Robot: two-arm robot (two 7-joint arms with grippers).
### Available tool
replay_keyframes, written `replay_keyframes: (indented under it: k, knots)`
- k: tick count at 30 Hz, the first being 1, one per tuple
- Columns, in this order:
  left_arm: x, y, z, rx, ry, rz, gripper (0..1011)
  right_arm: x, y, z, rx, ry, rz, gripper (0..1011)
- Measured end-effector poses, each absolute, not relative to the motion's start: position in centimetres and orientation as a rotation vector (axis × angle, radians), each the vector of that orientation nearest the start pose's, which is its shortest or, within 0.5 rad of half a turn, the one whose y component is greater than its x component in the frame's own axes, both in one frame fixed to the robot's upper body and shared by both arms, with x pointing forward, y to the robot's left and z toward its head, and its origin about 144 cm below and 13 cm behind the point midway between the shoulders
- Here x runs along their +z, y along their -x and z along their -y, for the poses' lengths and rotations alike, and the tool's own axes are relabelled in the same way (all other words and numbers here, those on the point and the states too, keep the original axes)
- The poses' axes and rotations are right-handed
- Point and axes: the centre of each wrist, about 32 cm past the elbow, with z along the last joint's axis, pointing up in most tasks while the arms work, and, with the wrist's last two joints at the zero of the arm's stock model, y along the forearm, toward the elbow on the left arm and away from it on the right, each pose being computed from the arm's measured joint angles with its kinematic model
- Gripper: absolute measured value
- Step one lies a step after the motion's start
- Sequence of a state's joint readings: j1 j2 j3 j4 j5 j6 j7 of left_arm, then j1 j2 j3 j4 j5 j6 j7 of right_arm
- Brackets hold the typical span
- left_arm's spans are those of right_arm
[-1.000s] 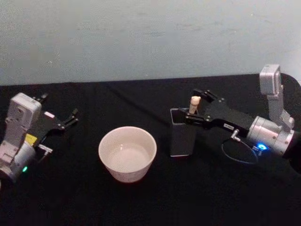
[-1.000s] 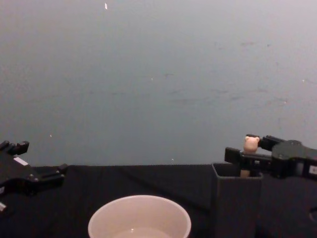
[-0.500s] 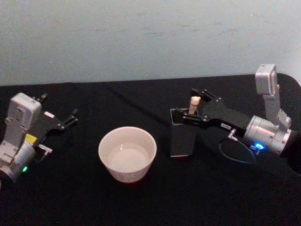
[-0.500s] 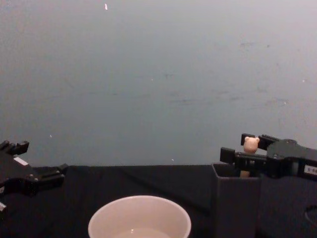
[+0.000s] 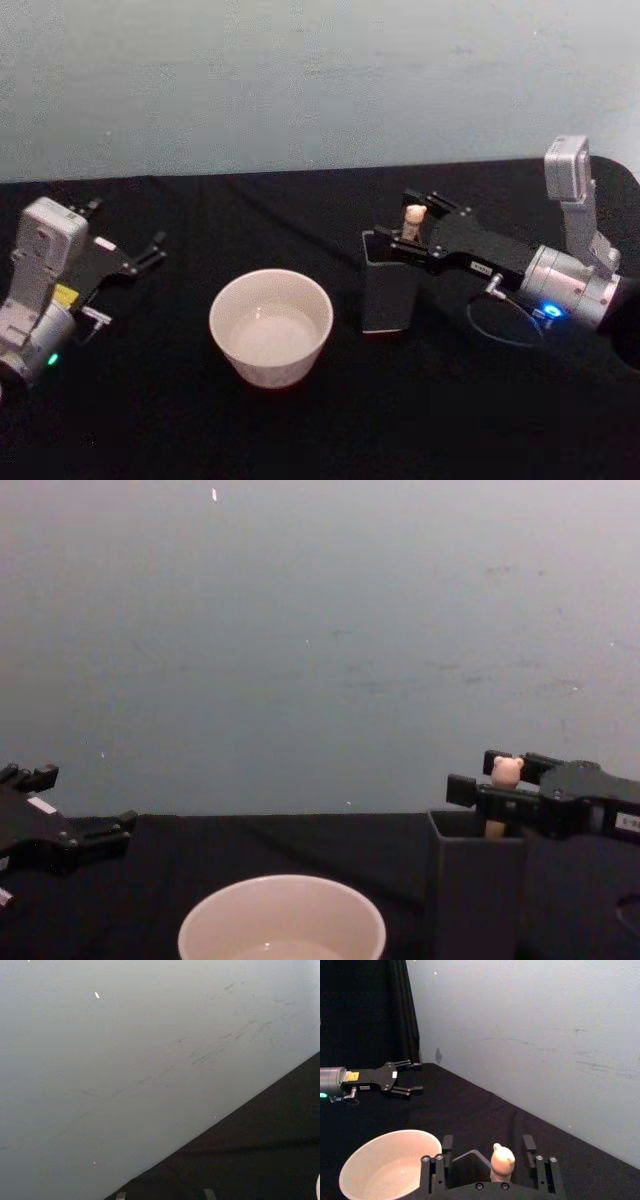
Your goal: Pick up the stirring spoon with one hand, stir inside the cup, then place it back in its original position.
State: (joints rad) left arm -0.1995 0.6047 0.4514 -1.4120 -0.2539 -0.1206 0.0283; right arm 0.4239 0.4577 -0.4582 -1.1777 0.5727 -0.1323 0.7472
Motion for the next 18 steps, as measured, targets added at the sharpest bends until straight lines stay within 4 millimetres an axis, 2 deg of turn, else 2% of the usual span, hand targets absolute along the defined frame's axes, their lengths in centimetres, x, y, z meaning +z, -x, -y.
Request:
replay_keyframes:
  k: [7,8,10,18]
  knots:
    - [113.98,-48.86,-30.97,1.248,-0.304,0.285,1001,115.63,-55.61,29.40,-0.622,0.009,-0.002,684]
    - [113.98,-48.86,-30.97,1.248,-0.304,0.285,1001,115.63,-55.61,29.40,-0.622,0.009,-0.002,624]
    - [113.98,-48.86,-30.97,1.248,-0.304,0.285,1001,115.62,-55.61,29.40,-0.622,0.009,-0.002,604]
    - [113.98,-48.86,-30.97,1.248,-0.304,0.285,1001,115.63,-55.61,29.40,-0.621,0.008,-0.002,321]
